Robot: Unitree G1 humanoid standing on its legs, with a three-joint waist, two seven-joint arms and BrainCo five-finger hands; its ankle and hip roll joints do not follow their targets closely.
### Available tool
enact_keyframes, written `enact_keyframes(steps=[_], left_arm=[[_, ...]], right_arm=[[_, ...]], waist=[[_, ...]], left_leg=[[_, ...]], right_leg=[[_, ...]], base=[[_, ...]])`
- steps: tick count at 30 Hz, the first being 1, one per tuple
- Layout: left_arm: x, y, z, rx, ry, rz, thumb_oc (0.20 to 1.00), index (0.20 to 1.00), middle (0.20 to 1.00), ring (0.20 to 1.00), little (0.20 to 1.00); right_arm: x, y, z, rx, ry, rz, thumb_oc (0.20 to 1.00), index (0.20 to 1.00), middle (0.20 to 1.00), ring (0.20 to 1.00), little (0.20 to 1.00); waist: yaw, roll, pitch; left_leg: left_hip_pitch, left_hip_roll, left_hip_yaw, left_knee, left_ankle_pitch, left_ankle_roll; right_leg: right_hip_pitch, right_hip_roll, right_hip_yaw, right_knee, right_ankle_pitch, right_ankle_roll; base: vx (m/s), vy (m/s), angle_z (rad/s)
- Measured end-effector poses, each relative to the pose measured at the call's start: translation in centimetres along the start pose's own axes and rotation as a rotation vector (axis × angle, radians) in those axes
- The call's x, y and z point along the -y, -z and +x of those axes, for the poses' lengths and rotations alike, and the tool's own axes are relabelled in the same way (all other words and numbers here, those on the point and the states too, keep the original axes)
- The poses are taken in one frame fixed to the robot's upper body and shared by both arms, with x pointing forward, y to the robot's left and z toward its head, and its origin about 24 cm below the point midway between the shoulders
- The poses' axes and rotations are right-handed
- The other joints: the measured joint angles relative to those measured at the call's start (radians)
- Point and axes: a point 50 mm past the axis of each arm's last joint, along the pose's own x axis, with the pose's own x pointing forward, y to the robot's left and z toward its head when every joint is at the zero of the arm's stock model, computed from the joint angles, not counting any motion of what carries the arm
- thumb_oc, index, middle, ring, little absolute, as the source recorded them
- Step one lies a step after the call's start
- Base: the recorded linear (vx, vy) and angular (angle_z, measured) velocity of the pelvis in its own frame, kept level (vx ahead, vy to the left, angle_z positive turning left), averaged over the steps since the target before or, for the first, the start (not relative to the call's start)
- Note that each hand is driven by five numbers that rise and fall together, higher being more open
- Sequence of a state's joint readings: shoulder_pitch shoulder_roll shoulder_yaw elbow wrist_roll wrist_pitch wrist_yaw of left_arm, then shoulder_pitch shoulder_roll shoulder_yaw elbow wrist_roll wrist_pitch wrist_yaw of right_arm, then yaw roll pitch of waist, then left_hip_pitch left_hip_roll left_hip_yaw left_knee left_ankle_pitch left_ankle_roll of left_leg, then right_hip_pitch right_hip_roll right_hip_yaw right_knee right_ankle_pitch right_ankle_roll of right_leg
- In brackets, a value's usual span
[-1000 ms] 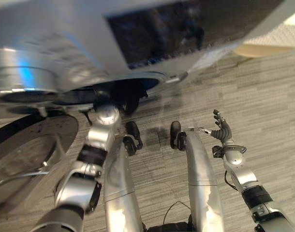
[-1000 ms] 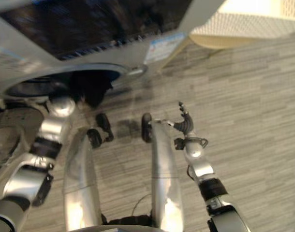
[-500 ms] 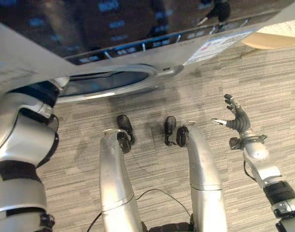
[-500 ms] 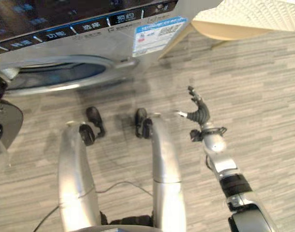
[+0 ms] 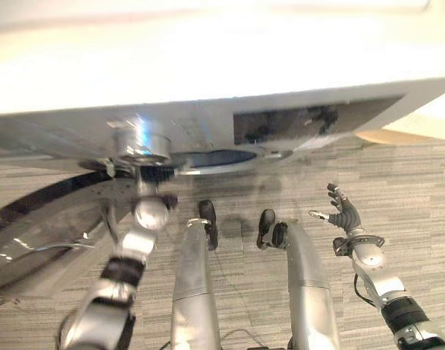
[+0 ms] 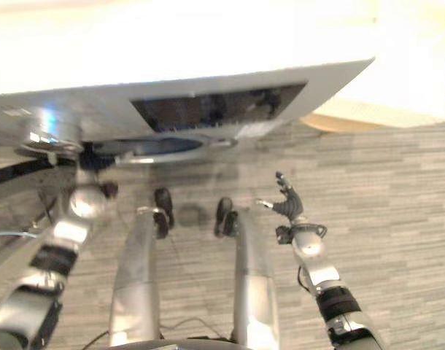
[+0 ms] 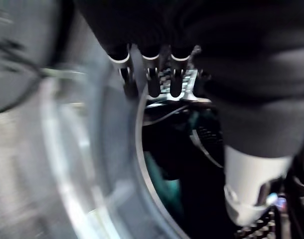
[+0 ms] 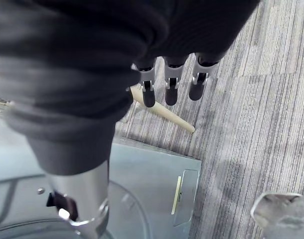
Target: Grab the laundry basket,head to the washer,open it,put in the laundry and shut it.
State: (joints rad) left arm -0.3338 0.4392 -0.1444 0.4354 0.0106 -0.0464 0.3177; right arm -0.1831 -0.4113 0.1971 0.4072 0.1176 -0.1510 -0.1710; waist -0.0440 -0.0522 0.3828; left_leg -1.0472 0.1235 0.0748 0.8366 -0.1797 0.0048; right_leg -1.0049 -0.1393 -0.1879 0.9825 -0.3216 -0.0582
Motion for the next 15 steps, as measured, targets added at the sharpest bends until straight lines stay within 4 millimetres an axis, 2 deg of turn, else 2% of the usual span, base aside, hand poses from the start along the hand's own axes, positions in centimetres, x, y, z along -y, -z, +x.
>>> enact_keyframes(steps=[2, 3, 4, 7, 9, 10, 13, 14, 15], left_arm=[[1.5, 3.2, -2.4, -0.123, 0.051, -0.045, 1.000, 1.000, 1.000, 1.000, 1.000], [1.4, 4.1, -3.4, -0.150, 0.060, -0.073, 1.000, 1.000, 1.000, 1.000, 1.000], [1.5, 4.7, -4.2, -0.170, 0.072, -0.114, 1.000, 1.000, 1.000, 1.000, 1.000], [1.9, 7.9, -7.5, -0.282, 0.141, -0.137, 1.000, 1.000, 1.000, 1.000, 1.000], [2.1, 9.4, -9.1, -0.340, 0.175, -0.129, 1.000, 1.000, 1.000, 1.000, 1.000], [2.1, 10.8, -10.4, -0.404, 0.198, -0.120, 1.000, 1.000, 1.000, 1.000, 1.000], [2.3, 11.6, -10.9, -0.440, 0.224, -0.111, 1.000, 1.000, 1.000, 1.000, 1.000], [2.8, 12.7, -12.0, -0.508, 0.247, -0.125, 1.000, 1.000, 1.000, 1.000, 1.000], [3.1, 13.4, -13.2, -0.542, 0.280, -0.118, 1.000, 1.000, 1.000, 1.000, 1.000]], right_arm=[[0.1, 1.6, -0.6, -0.064, 0.007, -0.016, 1.000, 1.000, 1.000, 1.000, 1.000], [0.1, 2.1, -0.7, -0.089, 0.006, -0.033, 1.000, 1.000, 1.000, 1.000, 1.000], [0.0, 3.0, -1.0, -0.128, 0.004, -0.047, 1.000, 1.000, 1.000, 1.000, 1.000], [0.1, 5.8, -2.5, -0.245, -0.007, -0.095, 1.000, 1.000, 1.000, 1.000, 1.000], [0.1, 7.1, -3.6, -0.300, -0.014, -0.110, 1.000, 1.000, 1.000, 1.000, 1.000], [-0.2, 8.1, -4.4, -0.342, -0.027, -0.130, 1.000, 1.000, 1.000, 1.000, 1.000], [-0.4, 8.7, -5.0, -0.371, -0.043, -0.142, 1.000, 1.000, 1.000, 1.000, 1.000], [-1.2, 9.8, -5.6, -0.434, -0.065, -0.138, 1.000, 1.000, 1.000, 1.000, 1.000], [-1.7, 10.9, -6.9, -0.482, -0.086, -0.134, 1.000, 1.000, 1.000, 1.000, 1.000]], waist=[[0.016, -0.002, -0.023], [0.030, 0.000, -0.026], [0.028, -0.003, -0.027], [0.045, -0.004, -0.041], [0.046, -0.001, -0.061], [0.048, -0.003, -0.086], [0.043, -0.007, -0.097], [0.042, -0.006, -0.099], [0.041, -0.010, -0.130]], left_leg=[[0.092, -0.010, 0.017, -0.079, 0.038, -0.004], [0.143, -0.018, 0.022, -0.111, 0.045, 0.006], [0.215, -0.029, 0.024, -0.175, 0.058, 0.001], [0.481, -0.073, 0.034, -0.404, 0.120, 0.010], [0.592, -0.084, 0.041, -0.499, 0.144, 0.011], [0.654, -0.092, 0.054, -0.552, 0.162, 0.011], [0.695, -0.105, 0.055, -0.587, 0.169, 0.021], [0.818, -0.107, 0.063, -0.707, 0.211, 0.024], [0.906, -0.112, 0.075, -0.759, 0.212, 0.025]], right_leg=[[0.082, 0.000, 0.009, -0.065, 0.014, 0.013], [0.138, -0.004, 0.000, -0.101, 0.015, 0.019], [0.204, -0.005, 0.002, -0.152, 0.027, 0.029], [0.450, -0.014, -0.003, -0.343, 0.072, 0.062], [0.559, -0.013, -0.009, -0.432, 0.091, 0.079], [0.618, -0.015, -0.018, -0.487, 0.110, 0.087], [0.666, -0.019, -0.019, -0.533, 0.120, 0.099], [0.782, 0.002, -0.020, -0.658, 0.182, 0.108], [0.873, 0.004, -0.017, -0.734, 0.189, 0.119]], base=[[0.05, 0.076, 0.01], [0.06, 0.065, 0.12], [0.08, 0.063, 0.25], [0.09, 0.061, 0.13], [0.05, 0.053, 0.01], [0.13, 0.101, 0.00], [0.18, 0.100, -0.02], [0.19, 0.112, -0.27], [0.16, 0.104, -0.30]])
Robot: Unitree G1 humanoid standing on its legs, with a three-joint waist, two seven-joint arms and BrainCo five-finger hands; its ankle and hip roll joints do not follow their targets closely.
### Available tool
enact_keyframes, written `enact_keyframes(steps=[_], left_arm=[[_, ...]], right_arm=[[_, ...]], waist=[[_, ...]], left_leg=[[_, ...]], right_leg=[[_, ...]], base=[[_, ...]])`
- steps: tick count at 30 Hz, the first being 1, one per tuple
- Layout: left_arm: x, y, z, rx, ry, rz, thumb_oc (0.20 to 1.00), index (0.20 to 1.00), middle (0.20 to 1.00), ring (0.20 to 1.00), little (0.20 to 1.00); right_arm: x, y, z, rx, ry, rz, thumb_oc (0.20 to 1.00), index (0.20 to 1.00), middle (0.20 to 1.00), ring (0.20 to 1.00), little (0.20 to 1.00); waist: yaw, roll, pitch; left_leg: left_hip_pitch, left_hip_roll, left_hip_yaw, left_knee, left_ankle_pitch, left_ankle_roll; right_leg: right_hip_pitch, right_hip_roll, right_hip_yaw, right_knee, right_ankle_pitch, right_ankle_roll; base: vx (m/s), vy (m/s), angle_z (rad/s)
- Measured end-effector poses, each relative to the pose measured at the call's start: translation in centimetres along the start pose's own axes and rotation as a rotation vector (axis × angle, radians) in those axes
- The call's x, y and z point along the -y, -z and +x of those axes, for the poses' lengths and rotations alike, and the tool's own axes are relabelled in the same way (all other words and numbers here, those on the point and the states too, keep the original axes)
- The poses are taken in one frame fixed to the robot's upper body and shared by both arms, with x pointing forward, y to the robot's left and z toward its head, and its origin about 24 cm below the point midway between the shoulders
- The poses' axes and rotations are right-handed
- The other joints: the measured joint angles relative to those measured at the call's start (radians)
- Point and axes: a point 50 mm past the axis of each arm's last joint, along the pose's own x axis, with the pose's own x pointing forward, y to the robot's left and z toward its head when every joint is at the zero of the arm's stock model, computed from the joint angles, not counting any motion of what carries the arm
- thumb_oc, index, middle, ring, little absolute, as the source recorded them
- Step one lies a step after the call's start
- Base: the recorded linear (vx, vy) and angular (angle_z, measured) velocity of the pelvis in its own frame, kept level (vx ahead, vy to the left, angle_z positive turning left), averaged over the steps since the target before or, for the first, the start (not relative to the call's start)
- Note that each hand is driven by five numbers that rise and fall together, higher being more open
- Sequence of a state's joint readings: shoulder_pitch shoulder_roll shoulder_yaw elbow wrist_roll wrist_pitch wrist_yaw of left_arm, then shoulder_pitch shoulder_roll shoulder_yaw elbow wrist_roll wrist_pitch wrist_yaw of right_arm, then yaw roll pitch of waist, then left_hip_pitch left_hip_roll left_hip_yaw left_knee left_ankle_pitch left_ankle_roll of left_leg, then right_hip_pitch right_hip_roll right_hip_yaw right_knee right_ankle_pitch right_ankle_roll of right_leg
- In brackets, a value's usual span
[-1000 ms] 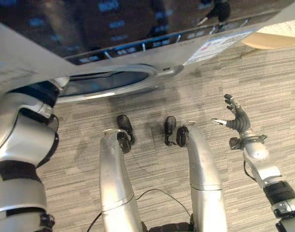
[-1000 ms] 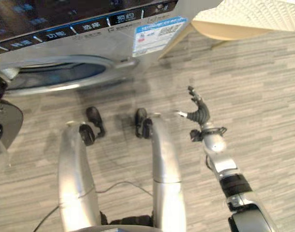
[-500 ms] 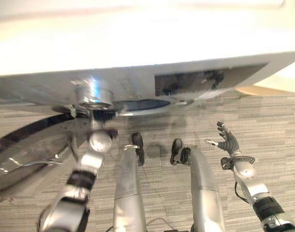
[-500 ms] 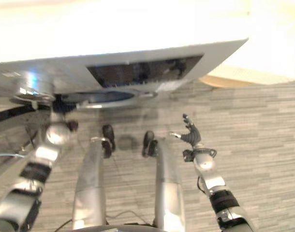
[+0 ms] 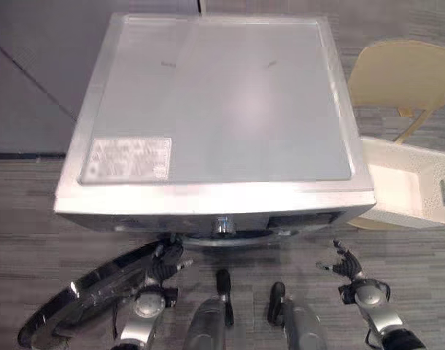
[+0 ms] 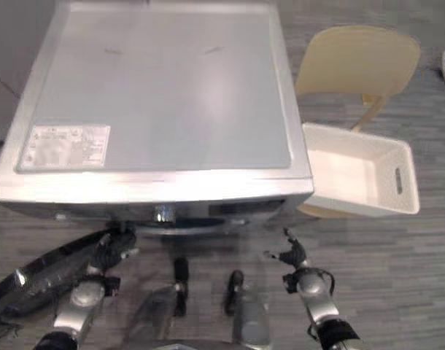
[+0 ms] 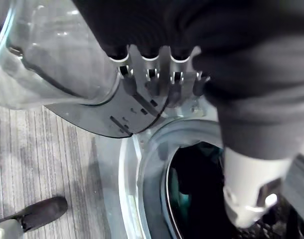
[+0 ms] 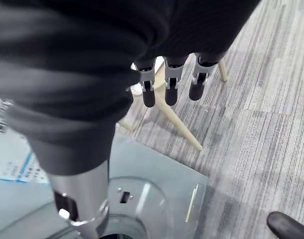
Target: Grab the laundry basket,head to the washer,open it,put in the laundry and shut it.
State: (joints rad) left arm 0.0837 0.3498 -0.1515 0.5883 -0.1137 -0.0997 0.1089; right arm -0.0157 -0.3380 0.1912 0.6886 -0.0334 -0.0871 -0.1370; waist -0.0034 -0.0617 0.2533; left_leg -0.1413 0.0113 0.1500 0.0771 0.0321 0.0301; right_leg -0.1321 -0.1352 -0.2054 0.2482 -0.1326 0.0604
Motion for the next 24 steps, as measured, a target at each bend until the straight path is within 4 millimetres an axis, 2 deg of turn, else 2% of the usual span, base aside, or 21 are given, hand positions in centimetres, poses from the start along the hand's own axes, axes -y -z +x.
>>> enact_keyframes(steps=[4, 5, 6, 9, 11, 13, 15, 16, 17, 18, 19, 20, 21, 22, 23, 24], left_arm=[[-0.1, 1.6, -0.7, -0.057, 0.015, 0.013, 1.000, 1.000, 1.000, 1.000, 1.000], [0.0, 2.3, -1.1, -0.084, 0.023, 0.016, 1.000, 1.000, 1.000, 1.000, 1.000], [-0.1, 2.4, -1.2, -0.088, 0.023, 0.022, 1.000, 1.000, 1.000, 1.000, 1.000], [-0.2, 1.2, -0.3, -0.050, 0.018, 0.039, 1.000, 1.000, 1.000, 1.000, 1.000], [-0.2, 0.3, 0.2, -0.029, 0.018, 0.061, 1.000, 1.000, 1.000, 1.000, 1.000], [-0.3, -0.3, 0.4, -0.003, 0.013, 0.061, 1.000, 1.000, 1.000, 1.000, 1.000], [-0.8, -0.5, 0.2, 0.017, -0.003, 0.066, 1.000, 1.000, 1.000, 1.000, 1.000], [-1.3, -0.4, -0.2, 0.023, -0.025, 0.083, 1.000, 1.000, 1.000, 1.000, 1.000], [-1.4, -0.4, -0.2, 0.026, -0.029, 0.090, 1.000, 1.000, 1.000, 1.000, 1.000], [-1.2, -1.4, 0.2, 0.061, -0.034, 0.077, 1.000, 1.000, 1.000, 1.000, 1.000], [-0.9, -1.3, 0.2, 0.055, -0.026, 0.077, 1.000, 1.000, 1.000, 1.000, 1.000], [-0.7, -0.7, -0.1, 0.033, -0.019, 0.078, 1.000, 1.000, 1.000, 1.000, 1.000], [-0.7, -0.2, -0.4, 0.017, -0.017, 0.079, 1.000, 1.000, 1.000, 1.000, 1.000], [-0.6, -0.2, -0.4, 0.017, -0.016, 0.078, 1.000, 1.000, 1.000, 1.000, 1.000], [-0.6, -0.3, -0.3, 0.020, -0.014, 0.079, 1.000, 1.000, 1.000, 1.000, 1.000], [-0.4, -0.5, -0.1, 0.027, -0.008, 0.082, 1.000, 1.000, 1.000, 1.000, 1.000]], right_arm=[[-0.4, 2.1, -0.8, -0.079, -0.019, -0.009, 1.000, 1.000, 1.000, 1.000, 1.000], [-0.4, 2.6, -1.1, -0.095, -0.017, -0.007, 1.000, 1.000, 1.000, 1.000, 1.000], [-0.3, 2.6, -1.1, -0.096, -0.013, -0.006, 1.000, 1.000, 1.000, 1.000, 1.000], [0.0, 1.7, -0.4, -0.079, -0.002, -0.003, 1.000, 1.000, 1.000, 1.000, 1.000], [-0.1, 2.2, -0.4, -0.101, -0.003, -0.006, 1.000, 1.000, 1.000, 1.000, 1.000], [0.0, 2.6, -0.6, -0.115, -0.004, -0.009, 1.000, 1.000, 1.000, 1.000, 1.000], [-0.4, 3.3, -1.1, -0.134, -0.013, -0.006, 1.000, 1.000, 1.000, 1.000, 1.000], [-0.4, 3.3, -1.1, -0.132, -0.012, -0.003, 1.000, 1.000, 1.000, 1.000, 1.000], [-0.2, 2.9, -0.9, -0.118, -0.003, 0.002, 1.000, 1.000, 1.000, 1.000, 1.000], [0.2, 2.8, -0.8, -0.111, 0.012, 0.002, 1.000, 1.000, 1.000, 1.000, 1.000], [0.4, 2.7, -0.6, -0.113, 0.020, -0.004, 1.000, 1.000, 1.000, 1.000, 1.000], [0.3, 2.7, -0.5, -0.117, 0.015, -0.004, 1.000, 1.000, 1.000, 1.000, 1.000], [0.3, 2.7, -0.5, -0.118, 0.016, -0.004, 1.000, 1.000, 1.000, 1.000, 1.000], [0.4, 2.9, -0.6, -0.125, 0.021, -0.006, 1.000, 1.000, 1.000, 1.000, 1.000], [0.5, 3.1, -0.7, -0.131, 0.028, -0.009, 1.000, 1.000, 1.000, 1.000, 1.000], [0.8, 3.2, -0.7, -0.134, 0.035, -0.016, 1.000, 1.000, 1.000, 1.000, 1.000]], waist=[[-0.003, 0.004, -0.054], [-0.015, 0.006, -0.076], [-0.018, 0.007, -0.079], [-0.020, 0.013, -0.074], [-0.013, 0.021, -0.069], [-0.004, 0.050, -0.049], [0.036, 0.049, -0.049], [0.080, 0.031, -0.054], [0.089, 0.017, -0.061], [0.081, 0.037, -0.055], [0.091, 0.047, -0.046], [0.102, 0.063, -0.039], [0.099, 0.073, -0.028], [0.094, 0.077, -0.020], [0.092, 0.075, -0.014], [0.088, 0.065, -0.001]], left_leg=[[0.100, -0.015, 0.006, -0.111, 0.025, 0.003], [0.115, -0.023, 0.008, -0.131, 0.028, 0.006], [0.111, -0.023, 0.014, -0.126, 0.030, 0.010], [0.030, -0.023, 0.029, -0.082, 0.033, 0.015], [0.002, -0.015, 0.028, -0.059, 0.045, 0.033], [0.015, 0.017, 0.008, -0.059, 0.045, 0.039], [0.022, 0.031, 0.008, -0.060, 0.056, 0.025], [0.001, 0.033, 0.011, -0.060, 0.076, -0.003], [-0.041, 0.037, -0.005, -0.044, 0.091, -0.023], [-0.092, 0.052, -0.033, -0.026, 0.105, -0.050], [-0.117, 0.068, -0.039, -0.033, 0.131, -0.081], [-0.119, 0.091, -0.055, -0.063, 0.158, -0.077], [-0.129, 0.105, -0.068, -0.066, 0.188, -0.096], [-0.147, 0.111, -0.087, -0.068, 0.219, -0.133], [-0.168, 0.110, -0.106, -0.080, 0.268, -0.188], [-0.191, 0.103, -0.105, -0.071, 0.259, -0.223]], right_leg=[[0.108, 0.012, 0.004, -0.134, 0.054, 0.023], [0.119, 0.009, 0.005, -0.151, 0.059, 0.028], [0.102, 0.010, 0.019, -0.128, 0.060, 0.031], [0.009, 0.006, 0.070, -0.064, 0.069, 0.045], [-0.005, 0.013, 0.085, -0.037, 0.063, 0.049], [-0.017, 0.046, 0.104, 0.130, -0.009, 0.060], [0.021, 0.068, 0.100, 0.187, -0.048, 0.059], [0.066, 0.089, 0.077, 0.065, -0.068, 0.038], [0.084, 0.109, 0.081, -0.020, -0.085, 0.007], [0.096, 0.150, 0.108, -0.117, -0.054, -0.057], [0.096, 0.179, 0.101, -0.163, 0.005, -0.074], [0.081, 0.211, 0.098, -0.164, 0.026, -0.091], [0.075, 0.226, 0.083, -0.160, 0.029, -0.096], [0.052, 0.231, 0.061, -0.146, 0.043, -0.121], [0.027, 0.227, 0.039, -0.129, 0.043, -0.129], [0.013, 0.215, 0.029, -0.142, 0.049, -0.146]], base=[[0.05, 0.096, -0.09], [-0.18, 0.065, -0.10], [-0.38, 0.060, -0.26], [-0.33, 0.034, -0.13], [-0.23, -0.024, 0.19], [-0.16, -0.093, 0.33], [-0.23, -0.149, 0.02], [-0.26, -0.173, -0.17], [-0.37, -0.208, 0.08], [-0.18, -0.055, 0.47], [-0.30, -0.050, 0.35], [-0.33, -0.009, 0.22], [-0.26, 0.009, 0.20], [-0.24, 0.011, 0.41], [-0.18, 0.020, 0.50], [-0.27, 0.063, 0.42]])
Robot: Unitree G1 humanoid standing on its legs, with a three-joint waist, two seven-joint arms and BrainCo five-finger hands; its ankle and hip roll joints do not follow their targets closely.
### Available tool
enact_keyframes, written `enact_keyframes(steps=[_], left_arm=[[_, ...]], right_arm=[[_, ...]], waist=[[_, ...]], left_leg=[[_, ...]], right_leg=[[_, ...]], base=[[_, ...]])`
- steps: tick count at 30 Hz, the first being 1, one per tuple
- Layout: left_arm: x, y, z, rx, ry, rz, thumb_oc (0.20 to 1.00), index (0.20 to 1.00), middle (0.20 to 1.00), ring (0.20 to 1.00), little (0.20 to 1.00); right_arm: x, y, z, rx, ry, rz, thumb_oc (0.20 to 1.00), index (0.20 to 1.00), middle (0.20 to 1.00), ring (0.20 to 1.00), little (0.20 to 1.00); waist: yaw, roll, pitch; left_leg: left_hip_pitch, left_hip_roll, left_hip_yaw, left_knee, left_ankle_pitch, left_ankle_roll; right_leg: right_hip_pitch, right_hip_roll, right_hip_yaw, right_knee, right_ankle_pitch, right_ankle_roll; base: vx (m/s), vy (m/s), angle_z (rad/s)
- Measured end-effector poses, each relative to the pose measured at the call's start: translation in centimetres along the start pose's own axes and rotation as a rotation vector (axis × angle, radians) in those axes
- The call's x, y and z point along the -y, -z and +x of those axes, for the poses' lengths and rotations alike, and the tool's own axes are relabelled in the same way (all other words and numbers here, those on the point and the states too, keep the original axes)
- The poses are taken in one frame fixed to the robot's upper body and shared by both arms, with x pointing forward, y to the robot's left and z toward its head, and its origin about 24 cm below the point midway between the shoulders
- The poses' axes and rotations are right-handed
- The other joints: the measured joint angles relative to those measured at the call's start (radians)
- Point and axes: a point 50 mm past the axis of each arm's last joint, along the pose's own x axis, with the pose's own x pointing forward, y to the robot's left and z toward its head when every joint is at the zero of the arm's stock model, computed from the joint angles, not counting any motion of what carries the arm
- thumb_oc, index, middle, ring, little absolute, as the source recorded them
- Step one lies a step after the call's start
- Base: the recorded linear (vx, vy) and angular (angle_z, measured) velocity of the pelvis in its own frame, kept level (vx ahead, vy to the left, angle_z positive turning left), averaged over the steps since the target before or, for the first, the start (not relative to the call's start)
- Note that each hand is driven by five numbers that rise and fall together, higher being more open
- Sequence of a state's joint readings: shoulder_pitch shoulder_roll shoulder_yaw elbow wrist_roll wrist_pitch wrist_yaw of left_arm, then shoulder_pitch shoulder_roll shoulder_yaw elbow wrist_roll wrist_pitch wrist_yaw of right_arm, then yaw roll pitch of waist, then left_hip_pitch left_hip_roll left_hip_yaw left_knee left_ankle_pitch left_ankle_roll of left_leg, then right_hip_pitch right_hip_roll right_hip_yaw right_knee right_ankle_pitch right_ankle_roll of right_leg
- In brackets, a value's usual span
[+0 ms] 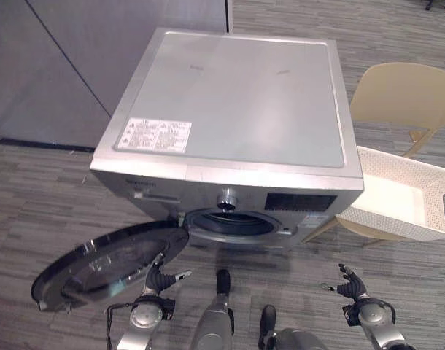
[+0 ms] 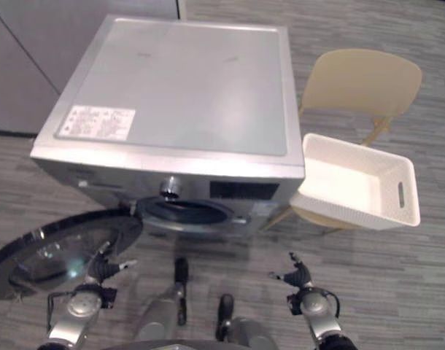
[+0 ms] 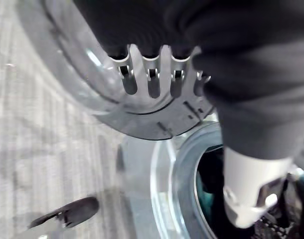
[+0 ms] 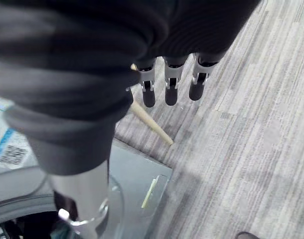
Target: Grab the laundry basket,head to the washer,open it,put in the laundry and shut it.
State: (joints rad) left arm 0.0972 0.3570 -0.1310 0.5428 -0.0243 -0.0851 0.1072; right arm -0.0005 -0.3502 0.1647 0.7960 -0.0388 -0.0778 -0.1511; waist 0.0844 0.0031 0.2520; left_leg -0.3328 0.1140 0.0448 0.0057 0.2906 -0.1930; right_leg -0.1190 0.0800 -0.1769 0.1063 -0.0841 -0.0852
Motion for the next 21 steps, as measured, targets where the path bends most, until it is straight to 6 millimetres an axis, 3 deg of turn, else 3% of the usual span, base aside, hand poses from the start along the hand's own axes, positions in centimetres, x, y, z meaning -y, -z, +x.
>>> enact_keyframes(steps=[1, 2, 4, 7, 9, 12, 16, 21], left_arm=[[-0.1, 0.3, 0.0, -0.017, -0.001, 0.002, 1.000, 1.000, 1.000, 1.000, 1.000], [-0.1, -0.1, 0.2, -0.005, 0.000, 0.002, 1.000, 1.000, 1.000, 1.000, 1.000], [-0.1, -0.6, 0.5, 0.012, 0.001, 0.002, 1.000, 1.000, 1.000, 1.000, 1.000], [-0.2, -3.0, 1.4, 0.094, -0.003, 0.002, 1.000, 1.000, 1.000, 1.000, 1.000], [-0.1, -4.3, 1.6, 0.143, -0.003, -0.001, 1.000, 1.000, 1.000, 1.000, 1.000], [-0.4, -5.9, 1.9, 0.203, -0.011, 0.049, 1.000, 1.000, 1.000, 1.000, 1.000], [-2.3, -5.8, 1.4, 0.219, -0.061, 0.134, 1.000, 1.000, 1.000, 1.000, 1.000], [-4.8, -7.5, 1.1, 0.283, -0.173, 0.176, 1.000, 1.000, 1.000, 1.000, 1.000]], right_arm=[[0.0, 0.0, 0.0, 0.002, -0.001, -0.001, 1.000, 1.000, 1.000, 1.000, 1.000], [0.2, 0.0, 0.0, 0.003, 0.005, -0.004, 1.000, 1.000, 1.000, 1.000, 1.000], [0.4, 0.1, 0.0, 0.000, 0.007, -0.008, 1.000, 1.000, 1.000, 1.000, 1.000], [0.8, -0.2, 0.2, 0.007, 0.015, -0.009, 1.000, 1.000, 1.000, 1.000, 1.000], [1.1, -0.3, 0.3, 0.011, 0.028, -0.001, 1.000, 1.000, 1.000, 1.000, 1.000], [1.1, 0.1, 0.1, -0.002, 0.036, 0.018, 1.000, 1.000, 1.000, 1.000, 1.000], [0.6, 0.2, 0.0, -0.002, 0.018, 0.028, 1.000, 1.000, 1.000, 1.000, 1.000], [-0.6, 1.2, -0.7, -0.029, -0.020, 0.043, 1.000, 1.000, 1.000, 1.000, 1.000]], waist=[[-0.006, -0.038, 0.017], [-0.031, -0.052, 0.024], [-0.063, -0.054, 0.027], [-0.085, -0.045, 0.032], [-0.089, -0.027, 0.036], [-0.084, -0.040, 0.038], [-0.080, -0.051, 0.023], [-0.086, -0.080, -0.061]], left_leg=[[0.005, -0.042, 0.005, 0.082, -0.131, 0.059], [0.025, -0.065, 0.001, 0.158, -0.211, 0.073], [0.116, -0.060, -0.004, 0.166, -0.272, 0.069], [0.219, -0.053, -0.003, 0.093, -0.284, 0.089], [0.253, -0.050, 0.001, 0.005, -0.299, 0.135], [0.255, -0.077, -0.002, -0.010, -0.294, 0.166], [0.268, -0.124, 0.028, -0.026, -0.286, 0.205], [0.289, -0.154, 0.061, -0.042, -0.284, 0.245]], right_leg=[[-0.008, -0.040, -0.010, -0.050, 0.070, -0.023], [-0.009, -0.068, -0.024, -0.090, 0.108, -0.017], [0.006, -0.087, -0.045, -0.119, 0.130, -0.008], [0.001, -0.088, -0.045, -0.141, 0.142, 0.026], [0.001, -0.075, -0.050, -0.156, 0.160, 0.052], [-0.002, -0.103, -0.035, -0.160, 0.172, 0.074], [-0.006, -0.155, -0.006, -0.158, 0.192, 0.110], [-0.018, -0.183, 0.022, -0.138, 0.210, 0.141]], base=[[-0.23, 0.118, 0.50], [-0.16, 0.137, 0.46], [-0.05, 0.082, 0.50], [0.05, 0.124, 0.29], [0.05, 0.121, 0.18], [0.07, 0.136, 0.19], [0.07, 0.146, -0.09], [0.06, 0.109, -0.15]])
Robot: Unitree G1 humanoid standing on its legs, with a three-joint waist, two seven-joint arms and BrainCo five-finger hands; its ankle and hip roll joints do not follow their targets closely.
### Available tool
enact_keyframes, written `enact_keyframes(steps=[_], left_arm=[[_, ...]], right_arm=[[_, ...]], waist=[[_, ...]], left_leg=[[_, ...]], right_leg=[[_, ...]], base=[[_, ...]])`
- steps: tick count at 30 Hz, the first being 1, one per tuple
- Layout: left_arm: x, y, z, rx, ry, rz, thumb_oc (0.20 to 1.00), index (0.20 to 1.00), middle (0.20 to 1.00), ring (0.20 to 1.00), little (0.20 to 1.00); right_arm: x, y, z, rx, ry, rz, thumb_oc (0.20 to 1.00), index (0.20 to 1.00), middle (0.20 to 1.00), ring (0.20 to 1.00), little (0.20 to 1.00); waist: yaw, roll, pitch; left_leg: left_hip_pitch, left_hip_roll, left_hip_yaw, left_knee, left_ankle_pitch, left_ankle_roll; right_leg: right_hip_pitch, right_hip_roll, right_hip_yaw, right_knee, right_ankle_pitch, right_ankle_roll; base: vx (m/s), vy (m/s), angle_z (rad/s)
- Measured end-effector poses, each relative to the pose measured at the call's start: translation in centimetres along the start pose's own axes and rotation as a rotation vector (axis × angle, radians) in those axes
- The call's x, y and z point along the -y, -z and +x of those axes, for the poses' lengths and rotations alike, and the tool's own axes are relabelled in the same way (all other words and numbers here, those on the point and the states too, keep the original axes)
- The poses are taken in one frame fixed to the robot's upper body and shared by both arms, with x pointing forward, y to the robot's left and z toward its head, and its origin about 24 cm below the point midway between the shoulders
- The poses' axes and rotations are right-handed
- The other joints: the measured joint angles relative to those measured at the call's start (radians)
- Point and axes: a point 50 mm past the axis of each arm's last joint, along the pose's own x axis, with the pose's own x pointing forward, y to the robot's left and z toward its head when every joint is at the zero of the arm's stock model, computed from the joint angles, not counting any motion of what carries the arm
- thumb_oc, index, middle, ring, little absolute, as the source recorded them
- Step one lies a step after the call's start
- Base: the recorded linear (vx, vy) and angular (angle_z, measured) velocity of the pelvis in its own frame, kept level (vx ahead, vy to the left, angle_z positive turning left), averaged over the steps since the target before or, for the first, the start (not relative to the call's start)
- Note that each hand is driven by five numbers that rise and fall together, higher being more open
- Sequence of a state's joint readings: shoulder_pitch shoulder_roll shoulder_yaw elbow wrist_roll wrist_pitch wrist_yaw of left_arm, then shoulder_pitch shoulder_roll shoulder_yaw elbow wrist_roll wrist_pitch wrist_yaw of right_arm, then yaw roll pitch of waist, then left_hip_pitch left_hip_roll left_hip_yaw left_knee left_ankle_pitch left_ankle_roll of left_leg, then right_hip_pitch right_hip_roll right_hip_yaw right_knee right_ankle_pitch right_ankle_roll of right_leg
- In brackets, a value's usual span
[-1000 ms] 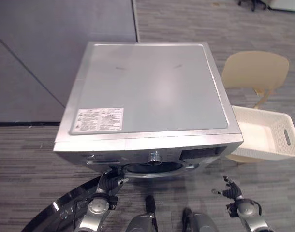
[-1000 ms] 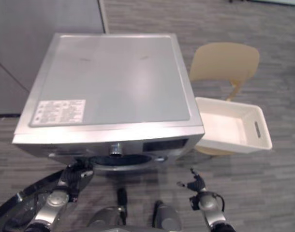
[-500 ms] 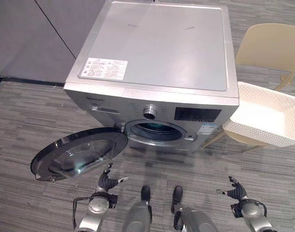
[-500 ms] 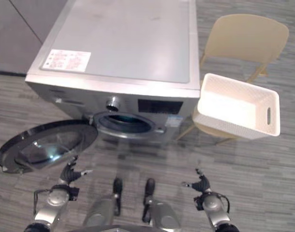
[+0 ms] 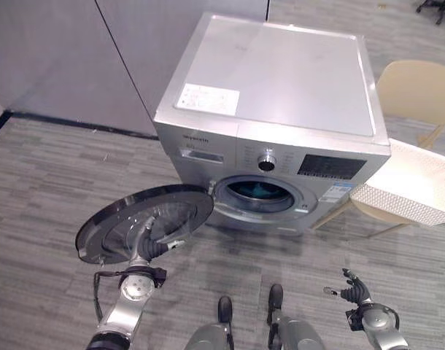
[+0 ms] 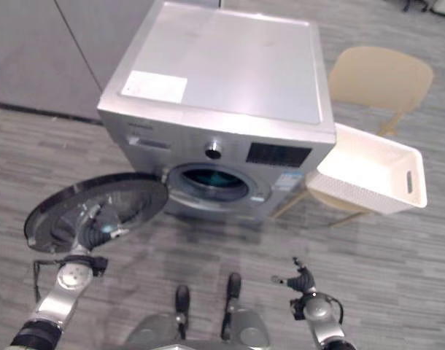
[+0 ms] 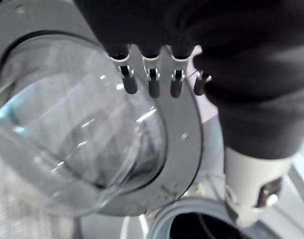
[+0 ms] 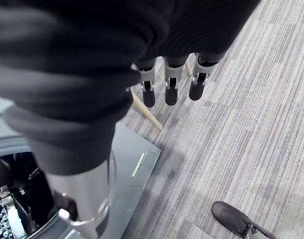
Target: Grab the laundry basket,head to the washer,open it,put in the laundry and shut it.
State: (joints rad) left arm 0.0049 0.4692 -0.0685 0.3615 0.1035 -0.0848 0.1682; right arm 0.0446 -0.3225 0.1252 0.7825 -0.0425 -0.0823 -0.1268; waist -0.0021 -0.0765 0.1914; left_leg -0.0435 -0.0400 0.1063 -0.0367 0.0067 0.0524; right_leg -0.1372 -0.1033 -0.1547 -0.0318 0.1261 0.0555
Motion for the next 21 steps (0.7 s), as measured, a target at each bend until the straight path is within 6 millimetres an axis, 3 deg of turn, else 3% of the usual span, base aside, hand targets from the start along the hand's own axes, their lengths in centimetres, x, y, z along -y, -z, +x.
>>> enact_keyframes(steps=[3, 6, 8, 10, 13, 15, 19, 21], left_arm=[[-3.1, -2.1, 1.6, 0.085, -0.103, 0.111, 1.000, 1.000, 1.000, 1.000, 1.000], [-7.9, -3.7, 5.4, 0.035, -0.276, 0.228, 1.000, 1.000, 1.000, 1.000, 1.000], [-9.3, -3.3, 5.6, -0.001, -0.311, 0.265, 1.000, 1.000, 1.000, 1.000, 1.000], [-9.3, -2.6, 5.5, -0.037, -0.305, 0.275, 1.000, 1.000, 1.000, 1.000, 1.000], [-9.1, 0.4, 4.7, -0.170, -0.272, 0.295, 1.000, 1.000, 1.000, 1.000, 1.000], [-11.2, 0.4, 4.6, -0.183, -0.318, 0.327, 1.000, 1.000, 1.000, 1.000, 1.000], [-11.0, -0.2, 4.7, -0.142, -0.324, 0.298, 1.000, 1.000, 1.000, 1.000, 1.000], [-11.2, -1.2, 5.1, -0.108, -0.343, 0.274, 1.000, 1.000, 1.000, 1.000, 1.000]], right_arm=[[-0.1, 0.4, -0.2, -0.011, -0.006, -0.008, 1.000, 1.000, 1.000, 1.000, 1.000], [-0.6, -0.3, -0.1, 0.019, -0.050, -0.064, 1.000, 1.000, 1.000, 1.000, 1.000], [-0.6, -0.6, 0.1, 0.022, -0.059, -0.070, 1.000, 1.000, 1.000, 1.000, 1.000], [-0.4, 0.0, -0.2, 0.006, -0.065, -0.078, 1.000, 1.000, 1.000, 1.000, 1.000], [0.0, -0.4, 0.0, 0.012, -0.063, -0.095, 1.000, 1.000, 1.000, 1.000, 1.000], [0.0, -1.8, 0.7, 0.045, -0.060, -0.100, 1.000, 1.000, 1.000, 1.000, 1.000], [0.3, -2.0, 0.9, 0.042, -0.061, -0.121, 1.000, 1.000, 1.000, 1.000, 1.000], [0.5, -2.4, 1.1, 0.051, -0.056, -0.125, 1.000, 1.000, 1.000, 1.000, 1.000]], waist=[[-0.009, -0.015, -0.013], [-0.029, -0.012, -0.014], [-0.055, -0.010, -0.015], [-0.054, -0.012, -0.015], [-0.074, -0.028, 0.001], [-0.072, -0.050, 0.053], [-0.038, -0.019, 0.096], [-0.027, -0.014, 0.127]], left_leg=[[0.018, -0.010, 0.021, -0.002, -0.004, 0.004], [0.029, -0.007, 0.038, -0.010, -0.004, 0.005], [0.025, -0.006, 0.050, -0.017, -0.003, 0.003], [0.005, -0.003, 0.067, -0.009, -0.005, 0.001], [-0.065, -0.002, 0.082, 0.030, -0.007, 0.000], [-0.109, 0.016, 0.100, 0.067, -0.012, 0.002], [-0.147, 0.062, 0.095, 0.103, -0.013, -0.001], [-0.176, 0.068, 0.068, 0.137, -0.007, -0.011]], right_leg=[[0.005, -0.004, 0.018, 0.003, 0.012, 0.004], [0.017, -0.005, 0.027, -0.010, 0.020, 0.013], [0.001, 0.001, 0.035, -0.010, 0.021, 0.015], [-0.023, 0.011, 0.053, -0.008, 0.031, 0.014], [-0.080, 0.015, 0.069, -0.016, 0.068, 0.019], [-0.111, 0.016, 0.081, -0.016, 0.096, 0.053], [-0.135, 0.023, 0.055, 0.127, -0.029, 0.038], [-0.140, 0.037, 0.077, 0.140, -0.038, 0.035]], base=[[0.06, 0.097, -0.18], [0.03, 0.060, -0.14], [-0.04, 0.026, -0.23], [-0.07, 0.014, -0.24], [-0.11, -0.015, -0.19], [-0.14, -0.054, -0.17], [-0.19, -0.076, -0.02], [-0.13, -0.070, 0.22]])
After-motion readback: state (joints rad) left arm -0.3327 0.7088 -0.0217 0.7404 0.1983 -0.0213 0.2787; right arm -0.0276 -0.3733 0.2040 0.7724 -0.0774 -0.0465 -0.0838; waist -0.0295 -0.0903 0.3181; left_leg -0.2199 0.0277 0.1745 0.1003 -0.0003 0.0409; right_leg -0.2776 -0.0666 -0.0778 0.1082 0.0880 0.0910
